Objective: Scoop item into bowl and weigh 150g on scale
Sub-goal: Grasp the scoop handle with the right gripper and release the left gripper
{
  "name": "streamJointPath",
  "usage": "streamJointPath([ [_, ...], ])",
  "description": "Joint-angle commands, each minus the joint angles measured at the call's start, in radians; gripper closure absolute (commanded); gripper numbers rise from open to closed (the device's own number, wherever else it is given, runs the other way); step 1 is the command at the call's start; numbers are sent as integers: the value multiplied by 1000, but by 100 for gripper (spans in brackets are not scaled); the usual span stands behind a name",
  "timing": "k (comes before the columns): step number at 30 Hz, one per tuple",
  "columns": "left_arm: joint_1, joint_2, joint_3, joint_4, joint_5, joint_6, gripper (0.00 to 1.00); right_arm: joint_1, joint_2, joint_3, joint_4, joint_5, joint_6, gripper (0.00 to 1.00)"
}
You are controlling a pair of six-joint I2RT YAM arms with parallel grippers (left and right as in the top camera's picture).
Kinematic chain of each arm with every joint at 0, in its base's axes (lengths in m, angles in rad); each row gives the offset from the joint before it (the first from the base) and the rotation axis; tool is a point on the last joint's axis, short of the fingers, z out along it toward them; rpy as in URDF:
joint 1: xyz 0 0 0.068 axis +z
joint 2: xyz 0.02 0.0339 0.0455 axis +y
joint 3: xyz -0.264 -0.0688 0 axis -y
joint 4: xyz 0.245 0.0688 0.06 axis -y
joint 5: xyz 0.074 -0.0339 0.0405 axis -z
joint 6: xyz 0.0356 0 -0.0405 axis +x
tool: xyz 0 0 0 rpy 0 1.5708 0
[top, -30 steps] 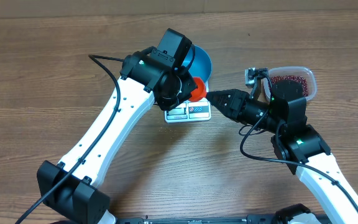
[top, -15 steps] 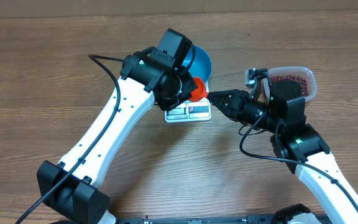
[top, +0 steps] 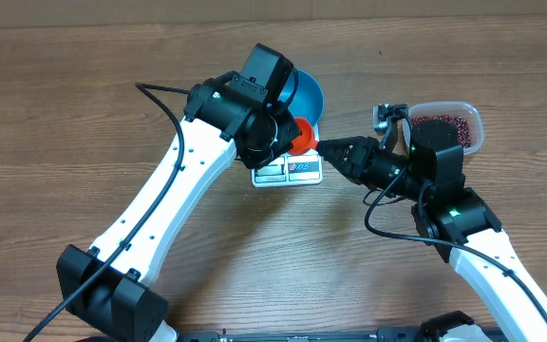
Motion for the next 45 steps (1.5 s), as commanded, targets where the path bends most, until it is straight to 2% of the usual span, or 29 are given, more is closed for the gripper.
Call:
streamJointPath([
  [1, -8, 7, -5, 5, 9, -10, 95, 5, 8, 22, 1, 7, 0, 96],
  [5, -8, 7, -5, 5, 9, -10, 89, 5, 8, 22, 1, 7, 0, 96],
  [7, -8, 7, -5, 5, 8, -10, 78, 5, 8, 22, 1, 8, 0, 96],
  [9, -8, 7, -5, 5, 8, -10, 75, 5, 8, 22, 1, 10, -1, 96],
  [15, -6, 7, -5, 6, 0, -10, 47, 5, 8, 22, 1, 11, -8, 96],
  [19, 0, 7, -5, 8, -47, -9, 36, 5, 8, 22, 0, 11, -43, 96],
  [24, 21, 7, -4, 4, -123, 23, 29, -24, 8, 22, -60, 31, -69, 96],
  [30, 74, 6, -4, 11, -124, 170, 29, -129, 8, 22, -197, 27, -177, 96],
  [36, 92, 6, -4, 48, -123, 376, 29, -240, 7, 22, -273, -114, -311, 96],
  [42, 92, 6, -4, 68, -124, 518, 11, -317, 7, 22, -379, -129, -461, 96],
  [45, 92, 7, -4, 69, -124, 554, 7, -325, 7, 22, -408, -128, -505, 96],
])
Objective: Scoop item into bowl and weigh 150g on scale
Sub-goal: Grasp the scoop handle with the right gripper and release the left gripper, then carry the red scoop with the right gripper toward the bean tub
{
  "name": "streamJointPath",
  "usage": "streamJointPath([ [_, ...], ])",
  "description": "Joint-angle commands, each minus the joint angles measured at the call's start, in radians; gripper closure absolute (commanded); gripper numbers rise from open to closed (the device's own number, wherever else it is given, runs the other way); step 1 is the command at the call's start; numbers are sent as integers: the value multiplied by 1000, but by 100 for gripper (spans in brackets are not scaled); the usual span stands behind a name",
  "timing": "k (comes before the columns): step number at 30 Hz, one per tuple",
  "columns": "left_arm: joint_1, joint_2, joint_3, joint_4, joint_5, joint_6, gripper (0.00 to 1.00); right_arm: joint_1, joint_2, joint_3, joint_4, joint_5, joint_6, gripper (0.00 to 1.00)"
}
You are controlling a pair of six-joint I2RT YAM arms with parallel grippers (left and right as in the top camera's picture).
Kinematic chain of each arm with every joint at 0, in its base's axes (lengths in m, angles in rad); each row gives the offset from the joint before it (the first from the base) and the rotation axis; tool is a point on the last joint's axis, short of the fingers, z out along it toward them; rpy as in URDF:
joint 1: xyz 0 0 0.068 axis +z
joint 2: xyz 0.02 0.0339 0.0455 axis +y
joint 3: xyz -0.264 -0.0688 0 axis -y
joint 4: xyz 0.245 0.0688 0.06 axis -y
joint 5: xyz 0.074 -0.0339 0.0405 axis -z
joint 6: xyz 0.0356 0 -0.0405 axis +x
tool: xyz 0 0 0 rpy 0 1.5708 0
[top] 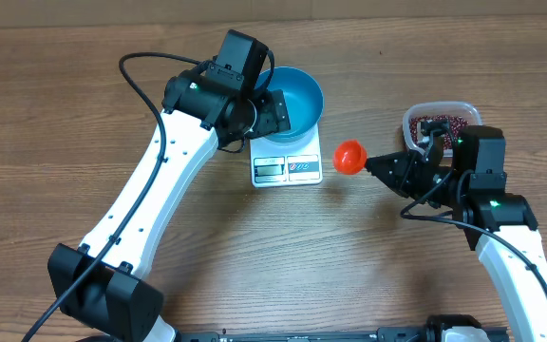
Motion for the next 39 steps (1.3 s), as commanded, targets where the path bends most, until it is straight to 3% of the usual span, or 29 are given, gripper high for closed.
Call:
streamJointPath([
  [1, -1, 6, -4, 5, -14, 103, 4, -9, 2, 22, -14, -19, -100, 96],
  [3, -1, 6, -4, 15, -15, 115, 0, -9, 2, 22, -29, 4, -100, 96],
  [16, -2, 8, -4, 54, -15, 118, 1, -9, 1, 83, -138, 132, -100, 96],
  [23, 0, 8, -4, 55, -14, 285, 1, -9, 1, 261, -335, 315, -149, 96],
  [30, 0, 8, -4, 53, -13, 460, 0, -9, 1, 362, -418, 334, -180, 96],
  [39, -1, 8, -4, 51, 39, 476, 0, -9, 1, 372, -446, 334, -175, 96],
])
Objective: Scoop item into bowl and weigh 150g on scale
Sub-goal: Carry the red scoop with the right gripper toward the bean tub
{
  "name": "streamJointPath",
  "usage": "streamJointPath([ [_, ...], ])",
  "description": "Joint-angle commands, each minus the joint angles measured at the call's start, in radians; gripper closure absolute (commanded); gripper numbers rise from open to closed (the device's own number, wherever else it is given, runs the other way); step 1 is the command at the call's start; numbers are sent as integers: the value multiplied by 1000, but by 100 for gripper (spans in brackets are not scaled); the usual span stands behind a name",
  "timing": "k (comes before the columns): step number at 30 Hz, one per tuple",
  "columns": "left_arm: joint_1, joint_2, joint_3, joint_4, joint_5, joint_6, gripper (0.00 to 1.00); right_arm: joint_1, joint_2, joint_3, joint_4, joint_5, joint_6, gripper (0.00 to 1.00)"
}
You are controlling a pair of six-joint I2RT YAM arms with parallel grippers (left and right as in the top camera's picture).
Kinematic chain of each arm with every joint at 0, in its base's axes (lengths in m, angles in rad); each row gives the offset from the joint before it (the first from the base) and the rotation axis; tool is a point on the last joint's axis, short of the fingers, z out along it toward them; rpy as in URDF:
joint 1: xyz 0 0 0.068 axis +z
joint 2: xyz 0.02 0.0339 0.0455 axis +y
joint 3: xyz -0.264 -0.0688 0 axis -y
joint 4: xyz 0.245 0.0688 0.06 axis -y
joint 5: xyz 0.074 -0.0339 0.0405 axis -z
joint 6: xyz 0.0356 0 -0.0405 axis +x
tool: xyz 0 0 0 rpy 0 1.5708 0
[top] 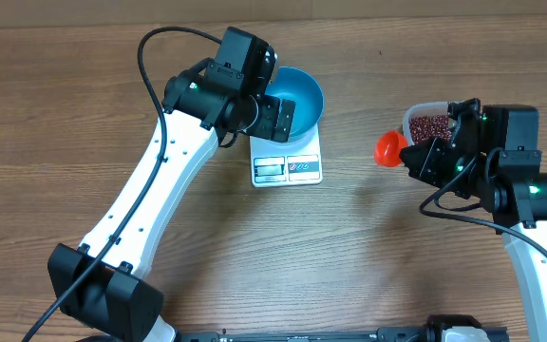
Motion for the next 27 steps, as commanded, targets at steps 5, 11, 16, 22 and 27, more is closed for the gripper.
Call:
streamJointPath([
  [5, -1, 8, -4, -10, 54, 35, 1, -4, 1, 32, 3, 11, -5, 96],
  [11, -1, 8, -4, -31, 53, 35, 0, -4, 1, 32, -6, 10, 0, 96],
  [16, -1, 8, -4, -54, 54, 35, 0, -3, 1, 32, -19, 2, 26, 96],
  [22, -1, 8, -4, -70, 54, 19, 1, -3, 1, 32, -34, -12, 26, 96],
  [27, -1, 8, -4, -62, 54, -18, 0, -3, 1, 32, -39, -10, 26, 96],
])
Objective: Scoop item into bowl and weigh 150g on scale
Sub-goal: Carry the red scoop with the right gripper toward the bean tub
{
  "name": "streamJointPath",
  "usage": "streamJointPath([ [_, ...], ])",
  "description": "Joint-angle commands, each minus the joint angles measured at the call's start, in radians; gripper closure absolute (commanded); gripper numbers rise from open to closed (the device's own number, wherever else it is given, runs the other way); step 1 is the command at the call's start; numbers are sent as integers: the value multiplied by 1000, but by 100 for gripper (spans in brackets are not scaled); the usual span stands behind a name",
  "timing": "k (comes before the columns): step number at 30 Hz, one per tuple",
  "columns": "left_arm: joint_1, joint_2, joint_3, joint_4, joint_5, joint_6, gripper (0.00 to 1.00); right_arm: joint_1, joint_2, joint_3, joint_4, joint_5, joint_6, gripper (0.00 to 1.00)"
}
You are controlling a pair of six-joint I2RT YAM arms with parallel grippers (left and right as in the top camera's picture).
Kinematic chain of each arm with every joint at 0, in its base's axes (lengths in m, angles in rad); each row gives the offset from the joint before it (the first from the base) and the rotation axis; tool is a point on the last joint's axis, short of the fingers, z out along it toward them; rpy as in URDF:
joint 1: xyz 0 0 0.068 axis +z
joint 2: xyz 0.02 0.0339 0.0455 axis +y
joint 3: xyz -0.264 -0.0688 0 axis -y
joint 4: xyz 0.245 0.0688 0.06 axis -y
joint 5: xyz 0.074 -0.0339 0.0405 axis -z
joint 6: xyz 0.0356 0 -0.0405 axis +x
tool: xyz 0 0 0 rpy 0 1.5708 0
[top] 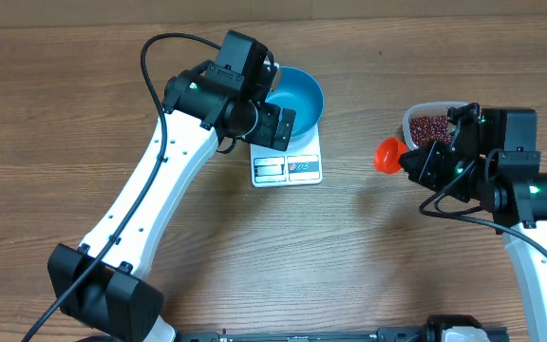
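A blue bowl (304, 92) stands on the white scale (288, 167) at the table's middle back. My left gripper (279, 122) sits at the bowl's near-left rim and looks shut on it. An orange scoop (386, 154) is held out to the left by my right gripper (412, 161), which is shut on its handle. The scoop hangs just left of a clear tub of dark red beans (431, 124). I cannot make out whether the scoop holds anything.
A black cable loops from the left arm over the back left of the wooden table (84, 114). The right arm's body (511, 180) partly covers the tub's right side.
The right gripper and the orange scoop have shifted slightly toward the near edge beside the tub. The left gripper, the bowl and the scale stand as before.
At first the right gripper held the scoop at the bowl and scale, with the left gripper close over it. Then the scoop was out to the right of the scale and the left gripper at the bowl's rim. Later the scoop hung beside the bean tub, and it remains there.
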Motion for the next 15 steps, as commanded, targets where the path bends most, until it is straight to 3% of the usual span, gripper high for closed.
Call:
streamJointPath([
  [1, -1, 8, -4, 4, 11, -26, 0, -3, 1, 32, 5, -4, 4, 96],
  [15, -1, 8, -4, 13, 11, -113, 2, -3, 2, 32, 31, 34, 2, 96],
])
